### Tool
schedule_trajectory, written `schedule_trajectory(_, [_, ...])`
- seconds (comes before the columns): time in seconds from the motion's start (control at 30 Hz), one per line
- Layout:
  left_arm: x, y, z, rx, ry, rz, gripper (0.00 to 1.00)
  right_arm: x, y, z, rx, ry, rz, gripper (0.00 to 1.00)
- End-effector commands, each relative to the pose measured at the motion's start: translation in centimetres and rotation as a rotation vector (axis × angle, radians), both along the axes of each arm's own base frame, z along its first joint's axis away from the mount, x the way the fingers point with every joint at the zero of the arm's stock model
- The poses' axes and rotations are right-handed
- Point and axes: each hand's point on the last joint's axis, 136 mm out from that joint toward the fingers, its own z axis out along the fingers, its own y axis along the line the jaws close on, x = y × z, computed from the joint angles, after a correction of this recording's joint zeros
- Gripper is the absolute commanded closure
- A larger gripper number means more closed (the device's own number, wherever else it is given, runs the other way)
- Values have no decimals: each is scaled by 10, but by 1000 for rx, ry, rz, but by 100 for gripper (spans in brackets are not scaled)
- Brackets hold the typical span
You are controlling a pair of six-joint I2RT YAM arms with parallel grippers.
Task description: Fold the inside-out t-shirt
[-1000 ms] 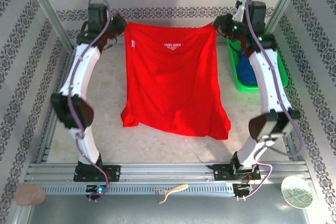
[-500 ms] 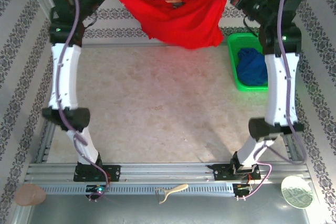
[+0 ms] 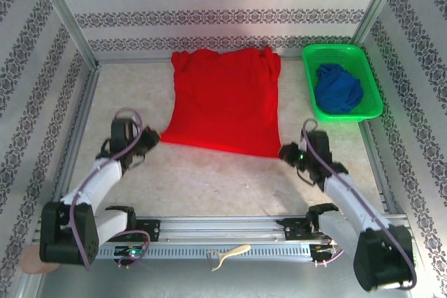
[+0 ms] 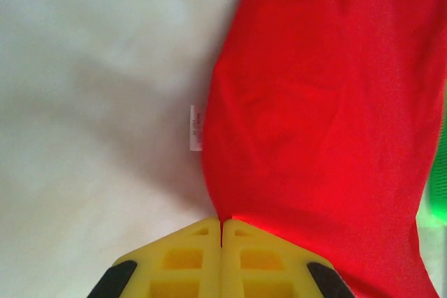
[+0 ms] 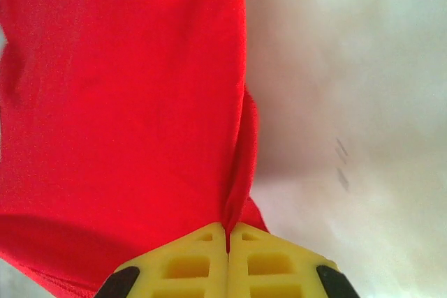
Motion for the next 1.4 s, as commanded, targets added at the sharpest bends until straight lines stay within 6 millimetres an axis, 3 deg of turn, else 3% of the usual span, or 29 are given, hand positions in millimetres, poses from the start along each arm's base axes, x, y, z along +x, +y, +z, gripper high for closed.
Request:
schedule_trajectory(0.0, [6, 22, 25, 0, -174, 139, 100, -6, -10, -9, -3, -53, -126, 100])
schedule_trajectory(0.07, [-11, 23, 11, -5, -135, 155, 100, -20, -10, -20, -18, -33, -126, 100])
schedule_trajectory(0.2, [-39, 30, 5, 25, -86, 194, 100, -39, -13, -28, -38, -8, -134, 100])
schedule_trajectory(0.47, [-94, 37, -13, 26, 8, 261, 100, -58, -22, -28, -26, 23, -186, 100])
schedule_trajectory(0.57, [-112, 34, -20, -2, 35, 270, 100, -66, -23, -30, -14, 54, -203, 100])
schedule_trajectory(0.7, [-119, 27, -22, -80, 28, 288, 100, -74, -28, -31, -21, 81, -237, 100])
schedule_trajectory(0.73, [-120, 27, -22, -86, 27, 293, 93, -75, -30, -30, -27, 82, -248, 99])
schedule_trajectory(0.8, [-118, 28, -19, -77, 16, 290, 59, -75, -35, -23, -49, 73, -261, 60])
schedule_trajectory(0.83, [-117, 28, -15, -74, 9, 289, 45, -75, -39, -17, -69, 67, -271, 47])
schedule_trajectory(0.93, [-109, 33, 4, -38, -39, 288, 3, -75, -54, 3, -153, 47, -303, 32])
schedule_trajectory(1.0, [-100, 35, 22, -4, -91, 267, 0, -72, -58, 13, -191, 24, -306, 30])
schedule_trajectory(1.03, [-95, 35, 33, 20, -121, 250, 0, -66, -58, 28, -190, -12, -303, 30])
schedule_trajectory(1.13, [-80, 27, 66, 78, -191, 134, 0, -55, -52, 41, -217, -43, -252, 33])
schedule_trajectory(1.2, [-68, 12, 81, 84, -205, 16, 0, -47, -38, 42, -213, -49, -181, 38])
schedule_trajectory(1.37, [-50, -33, 96, 176, -210, -258, 0, -35, -13, 39, -272, -40, -53, 40])
